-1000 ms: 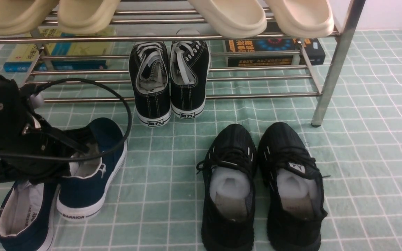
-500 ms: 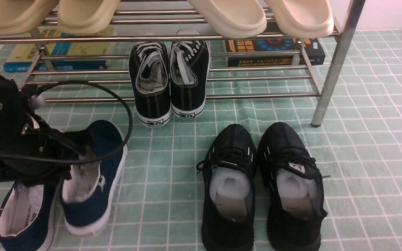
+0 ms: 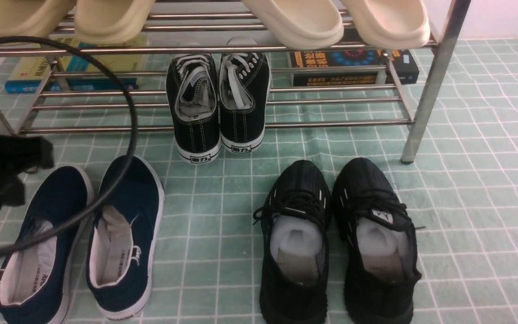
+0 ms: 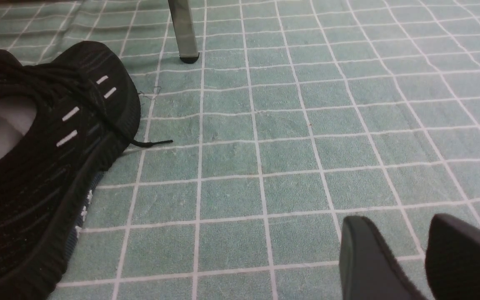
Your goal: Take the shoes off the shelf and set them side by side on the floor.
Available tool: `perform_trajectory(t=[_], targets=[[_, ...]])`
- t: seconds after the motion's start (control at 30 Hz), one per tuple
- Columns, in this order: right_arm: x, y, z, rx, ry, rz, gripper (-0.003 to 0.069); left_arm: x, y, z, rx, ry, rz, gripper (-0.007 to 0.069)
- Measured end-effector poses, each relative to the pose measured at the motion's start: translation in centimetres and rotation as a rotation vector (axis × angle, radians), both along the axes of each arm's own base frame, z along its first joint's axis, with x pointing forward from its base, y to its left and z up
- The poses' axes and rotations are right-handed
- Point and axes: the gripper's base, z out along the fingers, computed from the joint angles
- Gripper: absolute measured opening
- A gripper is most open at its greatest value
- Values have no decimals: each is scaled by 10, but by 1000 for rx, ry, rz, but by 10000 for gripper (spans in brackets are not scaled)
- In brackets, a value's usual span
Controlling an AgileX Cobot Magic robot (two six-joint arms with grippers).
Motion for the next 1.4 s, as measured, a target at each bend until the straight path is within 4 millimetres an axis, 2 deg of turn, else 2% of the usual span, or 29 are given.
perform_trajectory(t=[0.07,0.2,0.27,0.37,0.4,0.43,0.47,0.5,0.6,0.63,0.87,1.13,1.4], targets=[[0,0,0,0,0,0,239,-26,6,8,49,9,-61,85],[0,0,0,0,0,0,239,-60,12,12,85,-51,-157,20],[0,0,0,0,0,0,239,-85,12,1,60,-126,-235,1],[0,0,0,0,0,0,239,-106,9,-16,-11,-287,-279,1],[0,0,0,0,0,0,239,-109,8,-26,-29,-321,-287,1],[0,0,0,0,0,0,239,-109,8,-27,-35,-347,-286,1],[0,0,0,0,0,0,239,-113,8,-43,-52,-426,-288,1],[0,0,0,0,0,0,239,-113,8,-41,-53,-445,-287,1],[0,0,0,0,0,0,239,-116,9,-70,-66,-557,-272,1],[0,0,0,0,0,0,239,-116,9,-73,-69,-573,-270,1],[0,0,0,0,0,0,239,-115,9,-102,-68,-518,-268,8],[0,0,0,0,0,0,239,-115,14,-114,22,-464,-280,17],[0,0,0,0,0,0,239,-115,15,-114,47,-458,-283,22]])
